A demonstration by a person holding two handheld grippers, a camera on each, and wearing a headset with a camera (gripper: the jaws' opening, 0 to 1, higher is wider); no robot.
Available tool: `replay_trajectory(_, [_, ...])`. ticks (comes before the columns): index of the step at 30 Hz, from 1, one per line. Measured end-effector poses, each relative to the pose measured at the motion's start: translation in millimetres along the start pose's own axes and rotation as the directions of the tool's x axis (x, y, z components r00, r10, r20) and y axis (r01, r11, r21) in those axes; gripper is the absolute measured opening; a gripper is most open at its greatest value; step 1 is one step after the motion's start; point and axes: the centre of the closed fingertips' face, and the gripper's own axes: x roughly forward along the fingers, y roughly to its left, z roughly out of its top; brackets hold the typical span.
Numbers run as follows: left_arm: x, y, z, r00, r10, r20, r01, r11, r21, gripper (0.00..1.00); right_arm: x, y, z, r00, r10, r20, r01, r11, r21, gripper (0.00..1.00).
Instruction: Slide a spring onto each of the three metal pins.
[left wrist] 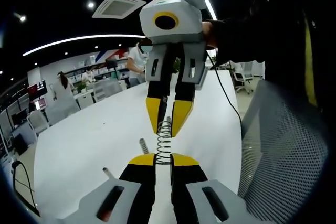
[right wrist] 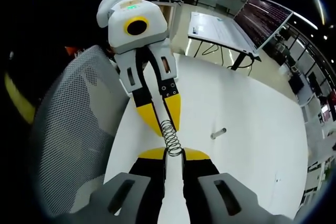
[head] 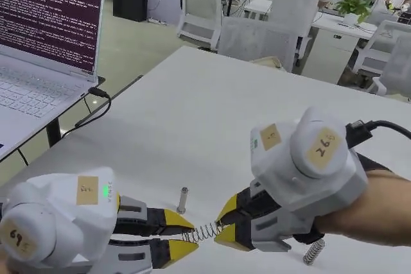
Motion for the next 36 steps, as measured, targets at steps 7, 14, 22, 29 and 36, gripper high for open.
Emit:
replay_trajectory(7, [0.0,0.9,-0.4,1.0,0.004,0.001,-0.004,1.0,0.004,0.02,-3.9,1.6,11.8,1.0,-0.001,0.009,0.001,1.0,-0.026,0.09])
replay_trajectory(14, [0.1,1.3,0.6,1.0,0.006,0.004,-0.006,1.0,0.008,0.02,-6.0,4.3,24.3,0.9998,0.006,0.021,-0.005,0.999,-0.048,0.09])
replay_trajectory(22, [0.3,1.5,0.4,1.0,0.005,0.007,-0.005,1.0,0.01,0.02,-3.6,7.3,30.1,0.9999,0.015,0.002,-0.015,0.996,-0.085,0.09])
replay_trajectory(29, [1.4,1.9,0.3,0.9998,0.001,0.021,0.0,1.0,-0.008,0.02,-1.0,5.0,28.1,0.9995,0.023,-0.022,-0.025,0.996,-0.088,0.09])
replay_trajectory(36, [1.1,2.2,2.6,0.9991,-0.002,0.043,0.003,1.0,-0.019,0.02,4.7,6.6,31.2,0.9988,0.039,-0.03,-0.042,0.995,-0.095,0.1])
